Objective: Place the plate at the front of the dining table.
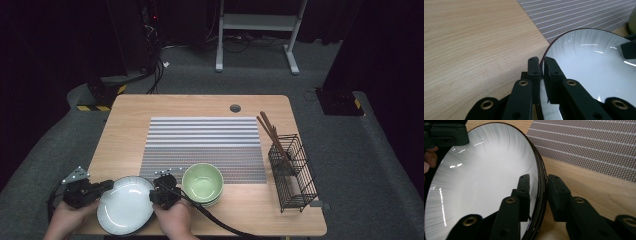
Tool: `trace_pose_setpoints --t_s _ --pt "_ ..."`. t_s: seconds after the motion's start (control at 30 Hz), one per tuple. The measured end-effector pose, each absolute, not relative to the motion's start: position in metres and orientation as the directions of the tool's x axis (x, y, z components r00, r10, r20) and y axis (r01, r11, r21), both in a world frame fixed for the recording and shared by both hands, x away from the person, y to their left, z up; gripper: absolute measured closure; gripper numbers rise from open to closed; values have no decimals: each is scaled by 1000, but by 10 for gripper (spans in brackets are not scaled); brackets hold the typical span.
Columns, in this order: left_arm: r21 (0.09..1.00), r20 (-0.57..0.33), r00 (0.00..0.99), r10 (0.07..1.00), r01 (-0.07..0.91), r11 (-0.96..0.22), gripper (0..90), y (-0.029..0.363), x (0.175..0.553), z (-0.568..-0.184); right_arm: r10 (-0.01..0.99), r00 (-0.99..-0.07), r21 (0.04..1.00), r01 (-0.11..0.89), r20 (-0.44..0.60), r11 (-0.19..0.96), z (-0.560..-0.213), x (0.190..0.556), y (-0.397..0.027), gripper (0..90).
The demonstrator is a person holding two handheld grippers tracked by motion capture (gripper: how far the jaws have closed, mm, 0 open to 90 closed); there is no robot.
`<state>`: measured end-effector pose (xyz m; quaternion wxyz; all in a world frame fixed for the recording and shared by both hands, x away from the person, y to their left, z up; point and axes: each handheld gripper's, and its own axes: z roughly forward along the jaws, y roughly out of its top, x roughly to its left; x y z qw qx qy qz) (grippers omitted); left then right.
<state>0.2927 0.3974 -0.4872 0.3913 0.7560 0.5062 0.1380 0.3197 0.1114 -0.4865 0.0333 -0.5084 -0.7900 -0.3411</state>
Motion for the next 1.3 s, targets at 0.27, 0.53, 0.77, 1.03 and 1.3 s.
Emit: trace_pose_setpoints --t_s 0.27,0.53,0.77,1.03,1.3 --pt "717 -228 454 861 677 -167 800 404 287 -485 778 -440 466 858 448 216 -484 320 110 657" --pt "705 -249 458 853 690 -165 740 407 282 -482 777 -417 444 873 471 200 -484 317 107 651" --pt "705 -242 458 855 689 -170 720 406 282 -482 763 -421 451 872 489 192 -477 317 103 654" --pt "704 -243 458 855 690 -169 728 406 282 -482 764 -418 449 873 492 188 -478 318 105 649" --pt "703 -242 459 855 690 -172 745 408 281 -480 764 -416 451 874 493 184 -477 318 104 641"
